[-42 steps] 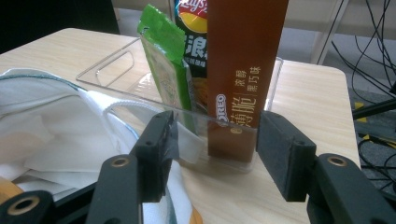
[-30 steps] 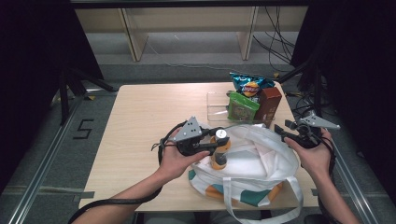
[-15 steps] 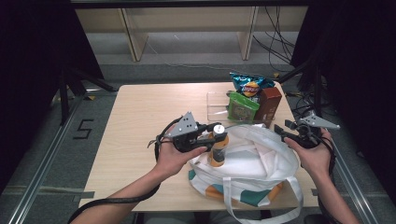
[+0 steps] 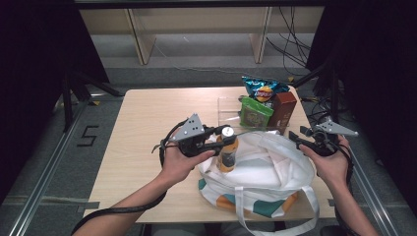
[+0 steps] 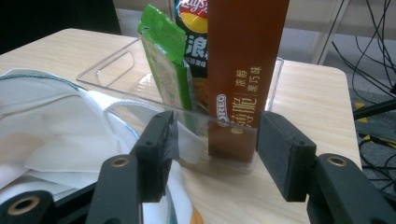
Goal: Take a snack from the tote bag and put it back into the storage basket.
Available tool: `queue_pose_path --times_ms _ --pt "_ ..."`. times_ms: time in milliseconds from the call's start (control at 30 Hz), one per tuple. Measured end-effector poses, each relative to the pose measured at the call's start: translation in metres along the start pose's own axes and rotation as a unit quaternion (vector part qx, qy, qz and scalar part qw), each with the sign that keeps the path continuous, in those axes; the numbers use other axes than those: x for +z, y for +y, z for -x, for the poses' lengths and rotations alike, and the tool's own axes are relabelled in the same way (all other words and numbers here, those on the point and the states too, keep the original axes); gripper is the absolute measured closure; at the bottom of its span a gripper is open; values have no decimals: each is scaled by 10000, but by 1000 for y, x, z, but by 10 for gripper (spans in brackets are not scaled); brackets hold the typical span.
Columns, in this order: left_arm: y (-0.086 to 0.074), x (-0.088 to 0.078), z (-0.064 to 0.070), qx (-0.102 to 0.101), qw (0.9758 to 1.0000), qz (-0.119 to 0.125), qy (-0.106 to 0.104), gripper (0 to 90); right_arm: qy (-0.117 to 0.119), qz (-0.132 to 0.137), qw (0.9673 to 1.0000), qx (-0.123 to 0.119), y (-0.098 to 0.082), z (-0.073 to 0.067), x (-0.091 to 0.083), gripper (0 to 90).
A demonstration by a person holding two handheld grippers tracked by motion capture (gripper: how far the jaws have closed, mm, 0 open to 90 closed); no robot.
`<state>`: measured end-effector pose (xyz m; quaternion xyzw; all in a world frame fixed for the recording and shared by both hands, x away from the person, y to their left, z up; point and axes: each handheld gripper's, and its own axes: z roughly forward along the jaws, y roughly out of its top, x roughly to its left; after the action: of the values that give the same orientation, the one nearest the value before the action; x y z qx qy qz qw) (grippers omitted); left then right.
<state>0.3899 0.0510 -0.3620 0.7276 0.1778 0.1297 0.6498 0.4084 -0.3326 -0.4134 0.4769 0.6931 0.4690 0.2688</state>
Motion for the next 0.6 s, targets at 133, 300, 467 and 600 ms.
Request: queue_pose_path --times_ms 133,300,467,600 --pt "3 -2 -1 -21 10000 28 -4 588 1 5 10000 -47 -1 1 1 477" --pt "5 -3 -1 -5 10000 83 7 588 10 17 10000 -70 -1 0 1 476" --pt "6 -3 -1 -16 10000 83 0 588 44 -28 9997 -241 -1 3 1 476" --pt "10 -3 -3 -10 9999 113 15 588 53 37 9998 -210 0 2 2 476"
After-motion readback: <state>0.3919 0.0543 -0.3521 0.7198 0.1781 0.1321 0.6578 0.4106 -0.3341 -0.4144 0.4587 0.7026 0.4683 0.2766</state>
